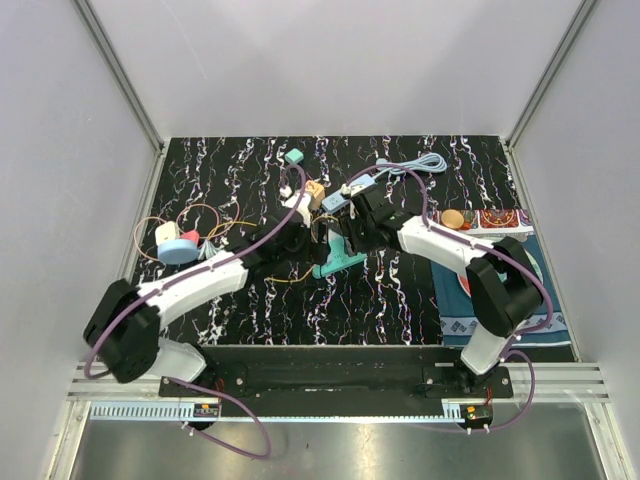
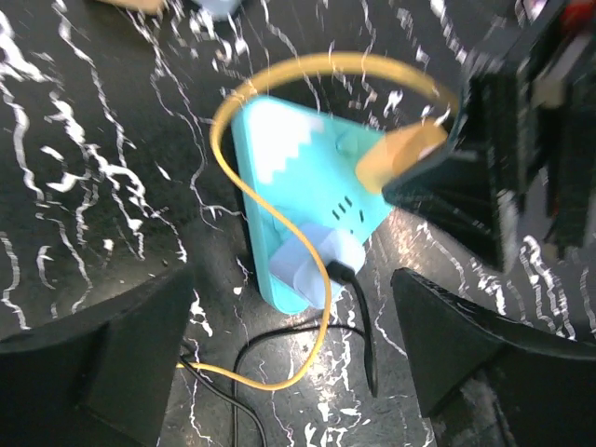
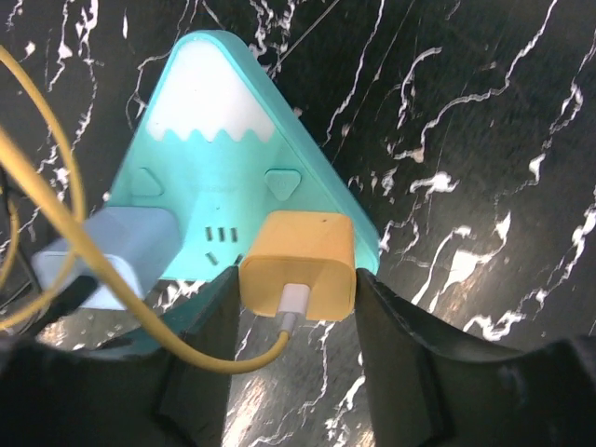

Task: Insert the plug
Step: Move the socket to the center of the board.

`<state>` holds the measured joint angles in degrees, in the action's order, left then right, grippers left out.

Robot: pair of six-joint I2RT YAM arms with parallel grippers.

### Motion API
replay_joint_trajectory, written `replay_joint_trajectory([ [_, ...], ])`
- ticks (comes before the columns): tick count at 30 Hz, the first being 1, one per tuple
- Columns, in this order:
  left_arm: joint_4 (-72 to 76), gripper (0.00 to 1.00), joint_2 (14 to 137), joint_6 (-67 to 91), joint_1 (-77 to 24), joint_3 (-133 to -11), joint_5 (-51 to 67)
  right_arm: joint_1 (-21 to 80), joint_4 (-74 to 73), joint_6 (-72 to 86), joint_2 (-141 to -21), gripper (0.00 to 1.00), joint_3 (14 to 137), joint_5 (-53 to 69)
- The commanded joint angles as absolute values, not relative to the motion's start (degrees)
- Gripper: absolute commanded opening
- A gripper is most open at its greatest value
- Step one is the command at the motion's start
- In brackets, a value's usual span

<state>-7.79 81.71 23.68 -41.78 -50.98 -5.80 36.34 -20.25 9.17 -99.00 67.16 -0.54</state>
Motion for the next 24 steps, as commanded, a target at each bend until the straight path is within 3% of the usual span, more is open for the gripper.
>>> replay_joint_trajectory([
  [1,-7.29,0.93,72.35,22.33,-41.4,-50.36,-13.0,36.91,-22.59,12.39,-92.3,0.61,67.06,2.37],
  [4,-9.31,0.95,66.81,21.1,-41.13,-50.01,-15.55,36.83,-20.48,13.79,-89.66,0.72,64.96,1.06],
  [10,-15.72,0.96,53.47,17.67,-40.87,-49.14,-20.65,36.74,-17.76,15.56,-88.33,0.82,60.3,0.35],
  [16,-19.77,0.96,41.77,15.47,-40.78,-46.59,-26.63,36.65,-16.26,14.07,-93.59,0.84,59.24,3.41],
  [24,-21.0,0.96,34.55,12.66,-40.69,-45.62,-31.37,39.98,-13.8,16.26,-103.69,0.82,66.52,6.33],
])
